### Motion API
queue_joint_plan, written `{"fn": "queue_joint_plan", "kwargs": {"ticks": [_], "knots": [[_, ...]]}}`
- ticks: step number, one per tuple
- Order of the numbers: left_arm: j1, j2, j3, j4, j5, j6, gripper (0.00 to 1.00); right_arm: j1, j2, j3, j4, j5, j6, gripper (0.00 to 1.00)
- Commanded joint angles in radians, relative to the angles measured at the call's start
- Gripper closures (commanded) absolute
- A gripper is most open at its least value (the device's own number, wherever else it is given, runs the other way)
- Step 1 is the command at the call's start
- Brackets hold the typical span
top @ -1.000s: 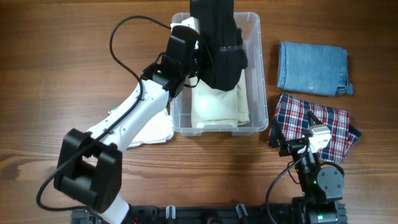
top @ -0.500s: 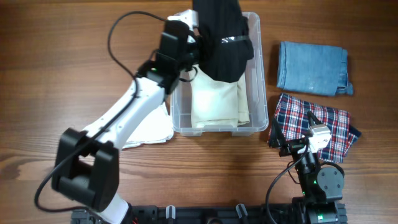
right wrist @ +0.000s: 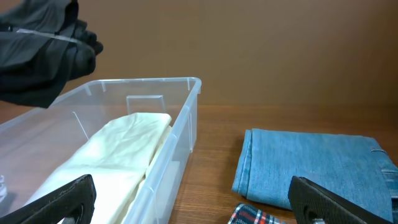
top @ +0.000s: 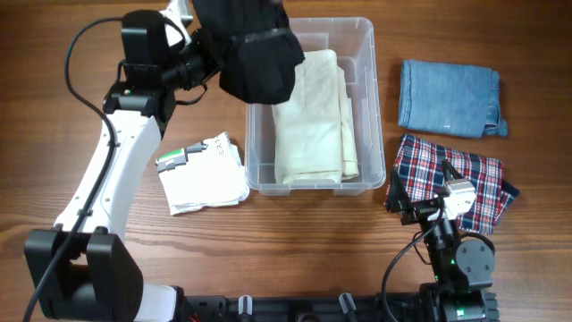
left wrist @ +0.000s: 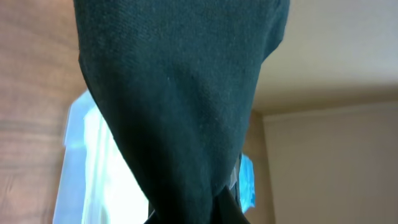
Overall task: Pack container
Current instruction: 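Carry the black garment over the container and lower it onto the cream cloth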
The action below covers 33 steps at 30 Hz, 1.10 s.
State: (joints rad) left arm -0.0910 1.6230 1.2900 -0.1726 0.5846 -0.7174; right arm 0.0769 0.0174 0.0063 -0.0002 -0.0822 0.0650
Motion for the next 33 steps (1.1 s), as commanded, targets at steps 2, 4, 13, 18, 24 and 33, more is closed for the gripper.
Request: {"fn": "queue_joint_plan", "kwargs": {"ticks": [2, 4, 13, 18, 24, 33], "knots": [[-0.029, -0.026, 0.026, 0.010, 0.081, -0.005, 0.96, -0.004, -0.007, -0.001, 0.006, -0.008, -0.010, 0.00], [-0.053, -0.026, 0.026, 0.010, 0.080, -0.005, 0.96, -0.004, -0.007, -0.001, 0.006, -0.009, -0.011, 0.00], [-0.206, 0.013, 0.024, 0.005, -0.084, -0.006, 0.96, -0.004, -0.007, -0.001, 0.006, -0.009, -0.010, 0.00], [-0.274, 0.093, 0.024, 0.062, -0.111, -0.037, 0.96, -0.004, -0.007, -0.001, 0.006, -0.009, -0.010, 0.00], [-0.287, 0.183, 0.024, 0.113, -0.114, -0.103, 0.96, -0.004, -0.007, -0.001, 0.006, -0.008, -0.010, 0.00], [-0.290, 0.195, 0.024, 0.113, -0.115, -0.102, 0.96, -0.004, -0.007, -0.001, 0.006, -0.009, -0.010, 0.00]]}}
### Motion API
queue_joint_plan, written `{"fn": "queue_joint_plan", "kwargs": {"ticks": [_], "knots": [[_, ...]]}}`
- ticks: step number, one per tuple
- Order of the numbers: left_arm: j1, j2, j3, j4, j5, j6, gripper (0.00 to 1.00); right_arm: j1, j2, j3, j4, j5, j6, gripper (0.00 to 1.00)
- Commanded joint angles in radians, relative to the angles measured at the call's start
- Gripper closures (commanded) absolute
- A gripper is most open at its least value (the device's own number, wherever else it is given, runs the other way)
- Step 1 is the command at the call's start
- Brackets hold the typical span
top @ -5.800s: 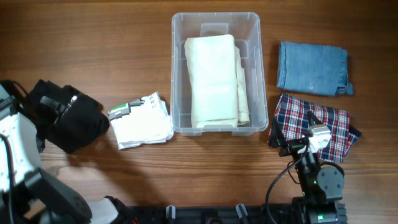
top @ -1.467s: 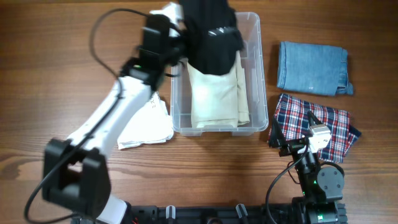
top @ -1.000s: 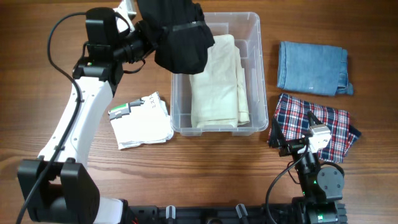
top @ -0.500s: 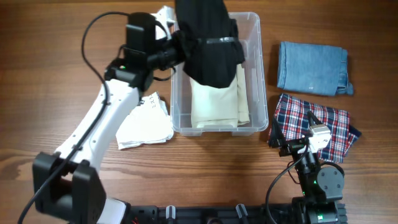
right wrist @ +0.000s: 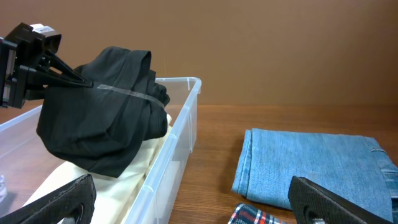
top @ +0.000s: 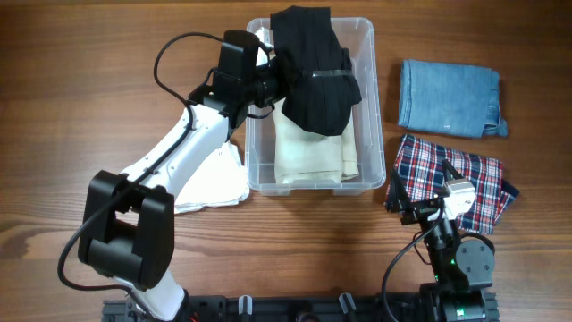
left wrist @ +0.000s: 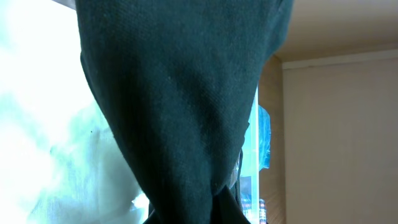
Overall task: Pack container
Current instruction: 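Carry the black garment over the container and lower it onto the cream cloth, then press the black garment down inside the container with the left gripper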
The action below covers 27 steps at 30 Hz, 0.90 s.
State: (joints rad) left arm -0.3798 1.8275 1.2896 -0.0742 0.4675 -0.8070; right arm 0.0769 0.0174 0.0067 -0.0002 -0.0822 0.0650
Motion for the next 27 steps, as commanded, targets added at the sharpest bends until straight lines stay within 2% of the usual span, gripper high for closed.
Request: {"fn": "queue_joint_plan", "kwargs": {"ticks": [1, 17, 19, 24, 26, 27], "knots": [[-0.003, -0.010, 0.025, 0.014, 0.002, -0.013, 0.96, -0.004, -0.007, -0.002, 0.006, -0.009, -0.010, 0.00], [-0.061, 0.053, 0.024, 0.014, -0.077, -0.009, 0.95, -0.004, -0.007, -0.002, 0.006, -0.008, -0.010, 0.00], [-0.061, 0.072, 0.024, 0.014, -0.080, -0.009, 0.84, -0.004, -0.007, -0.002, 0.006, -0.008, -0.010, 0.00], [-0.061, 0.105, 0.024, 0.014, -0.125, -0.008, 0.75, -0.004, -0.007, -0.002, 0.006, -0.008, -0.010, 0.00], [-0.061, 0.105, 0.024, 0.015, -0.152, -0.008, 0.58, -0.004, -0.007, -0.002, 0.006, -0.009, -0.010, 0.00], [-0.061, 0.105, 0.024, 0.015, -0.155, 0.002, 0.44, -0.004, -0.007, -0.002, 0.006, -0.008, -0.010, 0.00]]}}
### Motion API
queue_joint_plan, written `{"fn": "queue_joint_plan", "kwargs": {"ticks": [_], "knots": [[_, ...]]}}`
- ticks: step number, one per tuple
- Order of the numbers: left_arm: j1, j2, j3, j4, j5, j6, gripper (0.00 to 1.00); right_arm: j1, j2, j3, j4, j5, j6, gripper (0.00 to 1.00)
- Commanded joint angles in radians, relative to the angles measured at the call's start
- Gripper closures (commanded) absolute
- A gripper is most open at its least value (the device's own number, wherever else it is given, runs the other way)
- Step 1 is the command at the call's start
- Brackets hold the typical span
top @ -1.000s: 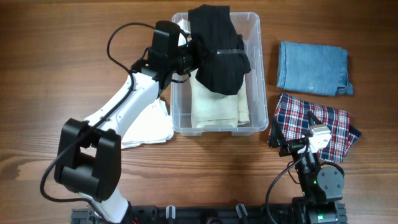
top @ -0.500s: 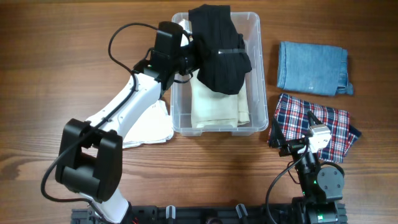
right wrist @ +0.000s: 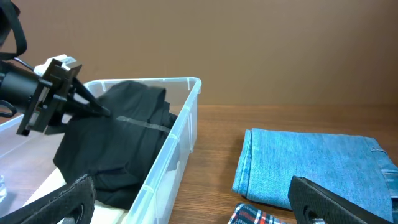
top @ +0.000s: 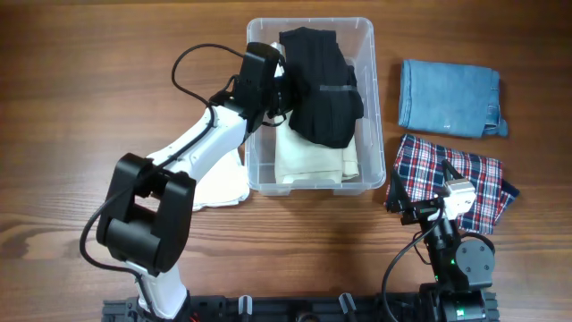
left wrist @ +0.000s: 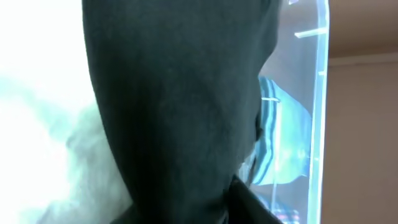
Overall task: Pack container
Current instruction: 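Press the black garment down inside the container with the left gripper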
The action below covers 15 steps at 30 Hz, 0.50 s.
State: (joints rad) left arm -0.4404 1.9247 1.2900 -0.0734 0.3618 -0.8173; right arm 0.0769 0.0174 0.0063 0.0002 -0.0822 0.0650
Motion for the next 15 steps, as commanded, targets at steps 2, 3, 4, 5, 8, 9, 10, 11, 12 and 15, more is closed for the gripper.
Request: {"fn": "queue_joint_plan", "kwargs": {"ticks": [2, 3, 4, 5, 8, 9, 10, 11, 12, 15], "knots": [[0.000, 0.007, 0.024, 0.016, -0.049, 0.069, 0.39, -0.004, -0.007, -0.001, 0.005, -0.009, -0.010, 0.00], [0.000, 0.007, 0.024, 0.009, -0.049, 0.090, 0.37, -0.004, -0.007, -0.001, 0.005, -0.008, -0.010, 0.00], [0.000, 0.007, 0.024, 0.000, -0.049, 0.114, 0.35, -0.004, -0.007, -0.001, 0.005, -0.008, -0.010, 0.00], [0.000, 0.006, 0.024, -0.007, -0.049, 0.132, 0.34, -0.004, -0.007, -0.001, 0.005, -0.008, -0.010, 0.00], [0.002, -0.003, 0.024, -0.016, -0.054, 0.160, 0.34, -0.004, -0.007, -0.001, 0.005, -0.008, -0.010, 0.00], [0.004, -0.012, 0.025, -0.016, -0.058, 0.159, 0.34, -0.004, -0.007, -0.001, 0.005, -0.008, -0.010, 0.00], [0.007, -0.023, 0.025, -0.013, -0.058, 0.159, 0.34, -0.004, -0.007, -0.001, 0.005, -0.009, -0.010, 0.00], [0.011, -0.036, 0.026, -0.013, -0.058, 0.159, 0.34, -0.004, -0.007, -0.001, 0.005, -0.009, -0.010, 0.00], [0.015, -0.052, 0.027, -0.013, -0.061, 0.159, 0.34, -0.004, -0.007, -0.001, 0.005, -0.009, -0.010, 0.00], [0.024, -0.124, 0.027, -0.017, -0.061, 0.159, 0.34, -0.004, -0.007, -0.001, 0.005, -0.008, -0.010, 0.00]]}}
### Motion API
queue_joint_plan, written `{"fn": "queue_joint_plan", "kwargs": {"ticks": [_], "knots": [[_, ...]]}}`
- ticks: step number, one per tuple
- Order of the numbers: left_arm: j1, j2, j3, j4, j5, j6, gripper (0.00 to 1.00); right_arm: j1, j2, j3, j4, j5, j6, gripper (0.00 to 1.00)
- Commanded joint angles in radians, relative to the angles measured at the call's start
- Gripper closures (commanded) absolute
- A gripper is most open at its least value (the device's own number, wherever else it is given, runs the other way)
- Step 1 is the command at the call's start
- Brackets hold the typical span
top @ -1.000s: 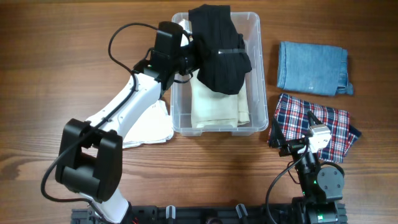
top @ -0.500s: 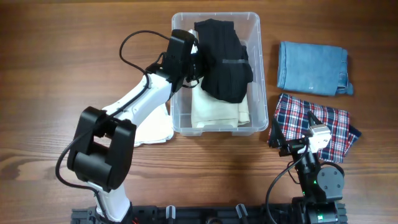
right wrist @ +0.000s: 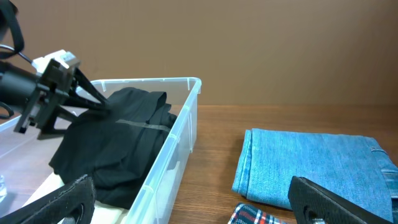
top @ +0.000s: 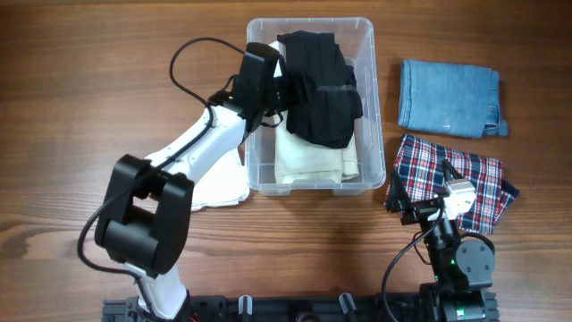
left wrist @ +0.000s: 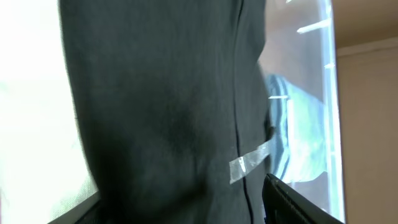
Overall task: Pack container
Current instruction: 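Press the black garment down inside the container with the left gripper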
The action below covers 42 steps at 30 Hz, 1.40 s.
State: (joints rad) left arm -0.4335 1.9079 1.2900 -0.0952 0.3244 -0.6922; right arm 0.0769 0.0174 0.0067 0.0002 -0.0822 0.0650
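A clear plastic container (top: 375, 107) stands at the table's far middle, with a folded cream cloth (top: 308, 161) on its bottom. A black garment (top: 322, 85) with a strip of tape lies on top of the cream cloth. My left gripper (top: 290, 89) reaches in over the container's left wall, open, with its fingers spread on either side of the black garment (left wrist: 161, 93). The same open fingers (right wrist: 87, 99) show in the right wrist view. My right gripper (right wrist: 199, 199) is open and holds nothing, low over the plaid cloth at the near right.
Folded blue denim (top: 447, 97) lies right of the container, and a red-blue plaid cloth (top: 487, 179) lies in front of it. A white cloth with a label (top: 201, 174) sits left of the container, partly under my left arm.
My left gripper has opened and let go of the black garment, which now rests in the container on the cream cloth. The right arm has not moved.
My left gripper held the black garment above the container's left rim. Then it held it over the middle of the container. Then the garment was down inside with the fingers still shut on it, and now they are open.
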Motion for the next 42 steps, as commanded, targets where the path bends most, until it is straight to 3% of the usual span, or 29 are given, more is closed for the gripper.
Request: {"fn": "queue_joint_plan", "kwargs": {"ticks": [1, 10, 14, 17, 22, 23, 35, 42], "knots": [[0.018, -0.127, 0.027, 0.000, -0.030, 0.034, 0.35, -0.004, -0.007, -0.002, 0.005, -0.009, -0.010, 0.00], [0.012, -0.258, 0.027, -0.059, -0.105, 0.034, 0.28, -0.004, -0.007, -0.002, 0.005, -0.009, -0.010, 0.00], [0.003, -0.252, 0.027, -0.055, -0.106, 0.034, 0.34, -0.004, -0.007, -0.002, 0.005, -0.009, -0.010, 0.00], [-0.012, -0.236, 0.027, -0.029, -0.106, 0.034, 0.48, -0.004, -0.007, -0.002, 0.005, -0.009, -0.010, 0.00], [-0.031, -0.173, 0.027, 0.064, -0.109, 0.034, 0.93, -0.004, -0.007, -0.002, 0.005, -0.008, -0.010, 0.00], [-0.034, -0.159, 0.027, 0.081, -0.109, 0.034, 0.96, -0.004, -0.007, -0.002, 0.005, -0.008, -0.011, 0.00], [-0.120, 0.065, 0.027, 0.310, -0.109, 0.035, 0.96, -0.004, -0.007, -0.002, 0.005, -0.008, -0.010, 0.00], [-0.127, 0.190, 0.027, 0.327, -0.110, 0.076, 0.96, -0.004, -0.007, -0.002, 0.005, -0.008, -0.010, 0.00]]}}
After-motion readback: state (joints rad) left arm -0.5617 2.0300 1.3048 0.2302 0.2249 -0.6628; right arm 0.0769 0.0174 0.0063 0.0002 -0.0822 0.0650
